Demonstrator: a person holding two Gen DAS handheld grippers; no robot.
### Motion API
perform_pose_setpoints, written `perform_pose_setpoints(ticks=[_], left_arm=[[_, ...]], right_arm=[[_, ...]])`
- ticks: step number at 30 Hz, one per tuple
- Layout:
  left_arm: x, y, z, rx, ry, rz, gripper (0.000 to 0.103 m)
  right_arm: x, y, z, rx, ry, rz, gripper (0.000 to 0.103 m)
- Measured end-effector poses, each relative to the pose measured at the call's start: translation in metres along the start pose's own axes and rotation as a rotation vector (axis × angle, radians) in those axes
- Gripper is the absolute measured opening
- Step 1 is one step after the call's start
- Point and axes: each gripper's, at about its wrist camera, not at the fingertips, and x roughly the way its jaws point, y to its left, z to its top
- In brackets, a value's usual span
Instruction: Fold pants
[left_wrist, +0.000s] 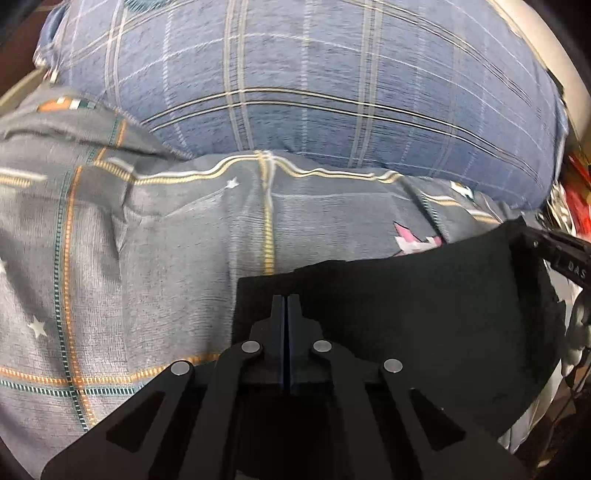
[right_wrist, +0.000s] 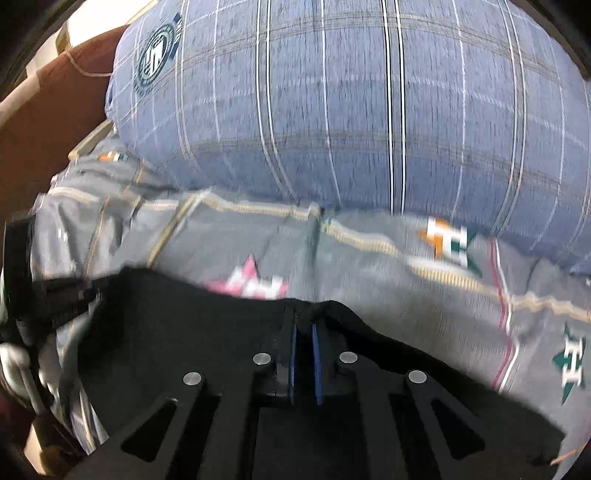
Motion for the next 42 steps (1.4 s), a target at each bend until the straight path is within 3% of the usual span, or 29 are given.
perform_pose_setpoints(ticks=[4,8,11,13,15,20,24,26,30,31,32,33,36,39,42], left_arm=[[-0.002,0.009,0.0,-0.055,0.023,0.031,0.0],[-0.017,0.019,-0.001,-0.092,0.032,0.024,0.0],[-0.042,0.027,-0.002,-0.098,0.002,0.02,0.0],[-0.064,0.029,-0.004,-0.099,-0.024,0.022,0.0],[-0.086,0.023,-0.009,-0.084,-0.05,0.021,0.0],[-0.124,-0.029,-0.017,0.022,-0.072,-0.011,0.0],[-0.136,-0.101,-0.022,0.137,-0.058,-0.062,0.001],[-0.136,-0.135,-0.022,0.179,-0.048,-0.071,0.001],[-0.137,-0.197,-0.025,0.242,-0.035,-0.093,0.001],[-0.137,-0.208,-0.025,0.247,-0.025,-0.092,0.001],[-0.138,-0.217,-0.025,0.247,-0.013,-0.091,0.001],[-0.136,-0.225,-0.025,0.247,-0.006,-0.088,0.001],[-0.138,-0.235,-0.027,0.271,-0.013,-0.068,0.001],[-0.128,-0.24,-0.024,0.286,-0.006,-0.052,0.001],[-0.117,-0.249,-0.016,0.296,0.003,-0.051,0.001]], right_arm=[[0.044,-0.003,0.019,0.012,0.057,-0.06,0.011],[0.068,-0.014,0.015,0.06,0.121,-0.065,0.016],[0.025,-0.029,0.009,0.106,0.059,0.02,0.018],[-0.02,-0.051,-0.003,0.132,0.009,0.02,0.033],[-0.066,-0.084,-0.026,0.179,-0.035,-0.045,0.047],[-0.14,-0.179,-0.113,0.429,-0.093,-0.173,0.049],[-0.154,-0.219,-0.18,0.571,-0.114,-0.159,0.051],[-0.146,-0.223,-0.191,0.563,-0.118,-0.144,0.051],[-0.12,-0.218,-0.176,0.484,-0.121,-0.158,0.051],[-0.109,-0.216,-0.171,0.463,-0.097,-0.151,0.044],[-0.1,-0.212,-0.168,0.446,-0.059,-0.143,0.03],[-0.092,-0.21,-0.163,0.425,-0.019,-0.15,0.005],[-0.102,-0.203,-0.146,0.354,-0.056,-0.18,0.003],[-0.124,-0.212,-0.136,0.393,-0.157,-0.155,0.003],[-0.116,-0.228,-0.141,0.44,-0.155,-0.198,0.004]])
